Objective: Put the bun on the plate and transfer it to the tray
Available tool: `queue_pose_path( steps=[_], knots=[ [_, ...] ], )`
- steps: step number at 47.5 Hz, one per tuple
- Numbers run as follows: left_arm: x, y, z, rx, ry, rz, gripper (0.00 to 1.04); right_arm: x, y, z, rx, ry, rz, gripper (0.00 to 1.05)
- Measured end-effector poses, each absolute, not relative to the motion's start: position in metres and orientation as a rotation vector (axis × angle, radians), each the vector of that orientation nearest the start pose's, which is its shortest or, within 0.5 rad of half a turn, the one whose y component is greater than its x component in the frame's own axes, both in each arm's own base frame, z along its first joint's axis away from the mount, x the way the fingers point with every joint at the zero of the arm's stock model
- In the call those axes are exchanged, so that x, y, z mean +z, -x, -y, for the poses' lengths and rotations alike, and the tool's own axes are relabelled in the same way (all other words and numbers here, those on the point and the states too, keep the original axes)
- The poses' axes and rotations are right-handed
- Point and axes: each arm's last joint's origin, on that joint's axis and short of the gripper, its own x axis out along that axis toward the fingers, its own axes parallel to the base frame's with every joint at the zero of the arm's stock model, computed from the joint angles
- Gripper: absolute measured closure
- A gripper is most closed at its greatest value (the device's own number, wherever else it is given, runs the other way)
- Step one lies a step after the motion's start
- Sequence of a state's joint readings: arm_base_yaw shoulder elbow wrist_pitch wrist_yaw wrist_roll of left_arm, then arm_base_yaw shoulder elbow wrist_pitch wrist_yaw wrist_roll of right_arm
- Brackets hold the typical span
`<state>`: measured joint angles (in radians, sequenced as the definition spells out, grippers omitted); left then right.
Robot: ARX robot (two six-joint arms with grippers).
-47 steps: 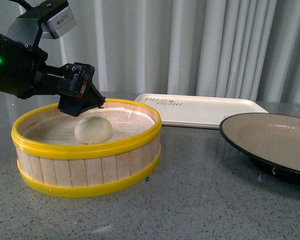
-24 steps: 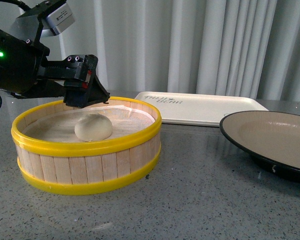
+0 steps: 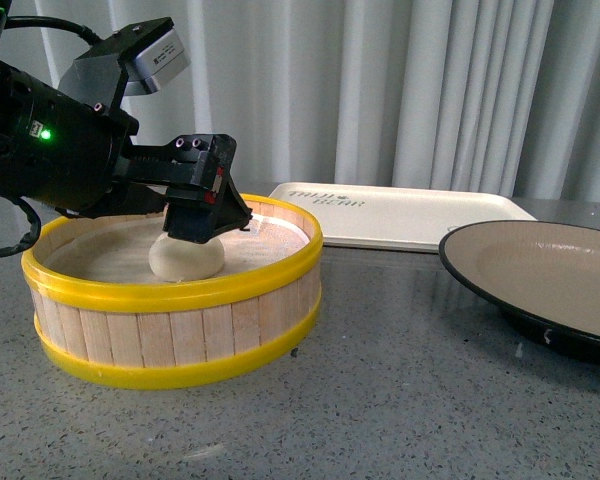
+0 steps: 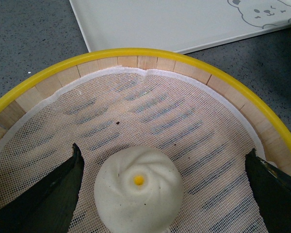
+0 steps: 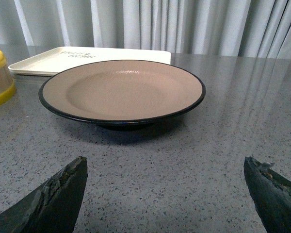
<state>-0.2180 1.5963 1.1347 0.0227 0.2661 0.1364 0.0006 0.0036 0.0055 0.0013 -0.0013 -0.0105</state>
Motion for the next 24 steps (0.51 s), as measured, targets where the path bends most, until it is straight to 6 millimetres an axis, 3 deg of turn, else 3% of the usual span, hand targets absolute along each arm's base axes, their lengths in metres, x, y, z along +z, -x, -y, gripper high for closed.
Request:
queue_pose_path(
  steps=[24],
  knots=[
    [0.258, -0.353, 0.093, -0.5, -0.156, -0.411, 0.07, 0.165, -0.098, 0.0, 0.002, 0.01, 0.003, 0.08]
  ],
)
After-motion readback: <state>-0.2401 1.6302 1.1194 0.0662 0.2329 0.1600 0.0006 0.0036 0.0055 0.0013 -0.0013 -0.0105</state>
